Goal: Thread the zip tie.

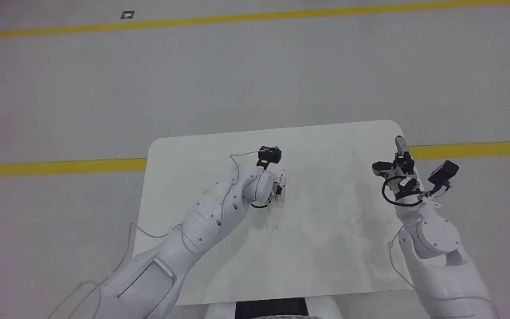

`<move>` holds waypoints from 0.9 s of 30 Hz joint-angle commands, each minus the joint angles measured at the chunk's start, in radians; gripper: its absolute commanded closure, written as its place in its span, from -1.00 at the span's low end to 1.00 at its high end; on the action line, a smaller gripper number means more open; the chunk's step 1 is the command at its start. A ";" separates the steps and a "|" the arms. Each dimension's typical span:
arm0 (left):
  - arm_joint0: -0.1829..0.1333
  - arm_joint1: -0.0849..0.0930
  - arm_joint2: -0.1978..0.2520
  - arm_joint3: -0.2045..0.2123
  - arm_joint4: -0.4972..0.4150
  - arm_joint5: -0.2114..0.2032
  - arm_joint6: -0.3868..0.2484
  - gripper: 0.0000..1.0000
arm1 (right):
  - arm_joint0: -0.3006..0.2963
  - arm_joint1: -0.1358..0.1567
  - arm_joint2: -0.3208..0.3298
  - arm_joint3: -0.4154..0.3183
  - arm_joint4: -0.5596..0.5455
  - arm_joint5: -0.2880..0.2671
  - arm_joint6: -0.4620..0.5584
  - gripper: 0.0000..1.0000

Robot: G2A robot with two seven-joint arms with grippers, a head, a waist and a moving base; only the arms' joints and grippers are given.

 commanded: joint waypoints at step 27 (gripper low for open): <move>0.053 -0.005 -0.051 -0.046 0.082 0.018 -0.021 0.64 | 0.000 0.000 0.000 0.000 0.000 0.000 0.000 -1.00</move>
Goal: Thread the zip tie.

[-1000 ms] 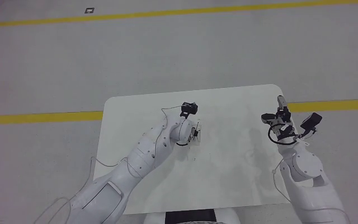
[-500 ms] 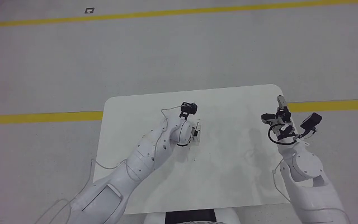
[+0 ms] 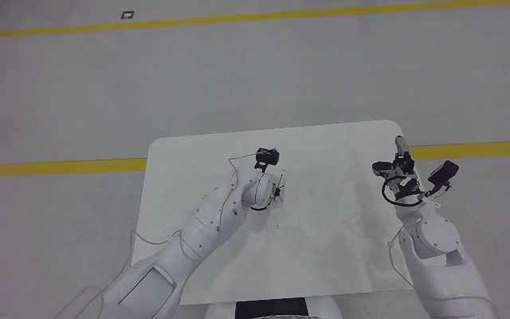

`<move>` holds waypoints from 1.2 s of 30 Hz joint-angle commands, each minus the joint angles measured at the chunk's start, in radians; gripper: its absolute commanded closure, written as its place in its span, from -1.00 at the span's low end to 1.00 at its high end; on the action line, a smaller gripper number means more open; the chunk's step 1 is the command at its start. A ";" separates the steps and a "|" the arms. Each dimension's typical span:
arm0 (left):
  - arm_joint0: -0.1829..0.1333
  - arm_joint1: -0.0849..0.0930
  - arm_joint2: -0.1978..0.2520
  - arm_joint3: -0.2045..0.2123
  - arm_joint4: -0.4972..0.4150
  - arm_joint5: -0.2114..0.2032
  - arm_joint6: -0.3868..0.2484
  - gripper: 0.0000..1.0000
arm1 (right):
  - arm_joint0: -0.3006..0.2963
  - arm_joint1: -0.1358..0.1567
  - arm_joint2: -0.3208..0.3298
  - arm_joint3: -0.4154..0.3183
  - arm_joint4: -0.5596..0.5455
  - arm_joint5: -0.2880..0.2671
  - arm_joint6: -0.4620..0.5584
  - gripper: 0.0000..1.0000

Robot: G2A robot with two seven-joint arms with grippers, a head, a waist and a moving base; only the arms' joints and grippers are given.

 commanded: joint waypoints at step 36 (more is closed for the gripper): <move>0.000 -0.046 -0.024 0.076 0.065 0.000 0.008 1.00 | 0.000 0.000 0.000 0.000 0.000 0.000 0.000 -1.00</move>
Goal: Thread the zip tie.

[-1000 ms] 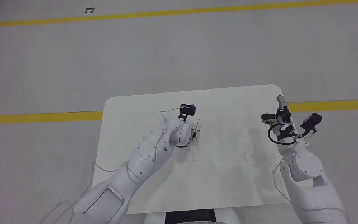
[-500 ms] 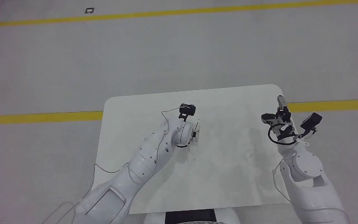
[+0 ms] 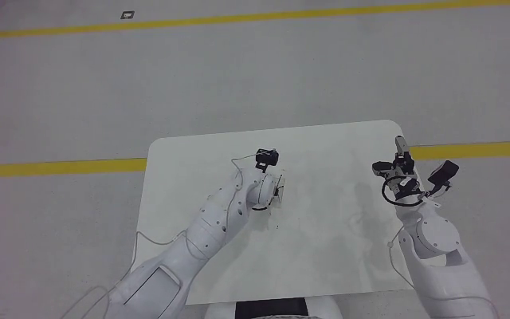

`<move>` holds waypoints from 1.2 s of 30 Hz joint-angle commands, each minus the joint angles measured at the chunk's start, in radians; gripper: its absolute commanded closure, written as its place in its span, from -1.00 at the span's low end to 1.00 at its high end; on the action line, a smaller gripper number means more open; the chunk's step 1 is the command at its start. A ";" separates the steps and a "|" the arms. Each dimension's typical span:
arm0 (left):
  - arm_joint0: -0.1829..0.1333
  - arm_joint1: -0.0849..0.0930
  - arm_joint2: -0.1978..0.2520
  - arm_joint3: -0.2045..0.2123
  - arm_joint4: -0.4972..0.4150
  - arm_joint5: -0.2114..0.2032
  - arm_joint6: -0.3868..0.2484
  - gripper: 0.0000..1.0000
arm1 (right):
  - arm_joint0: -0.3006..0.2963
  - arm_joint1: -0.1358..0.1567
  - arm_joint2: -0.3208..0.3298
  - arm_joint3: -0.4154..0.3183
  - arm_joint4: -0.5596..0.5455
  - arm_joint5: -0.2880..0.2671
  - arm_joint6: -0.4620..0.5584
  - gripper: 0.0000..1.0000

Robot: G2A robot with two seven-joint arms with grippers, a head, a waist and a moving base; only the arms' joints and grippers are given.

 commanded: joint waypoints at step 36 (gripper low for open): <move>0.232 0.054 -0.135 -0.431 0.277 0.000 -0.139 1.00 | 0.000 0.000 0.000 0.000 0.000 0.000 0.000 -1.00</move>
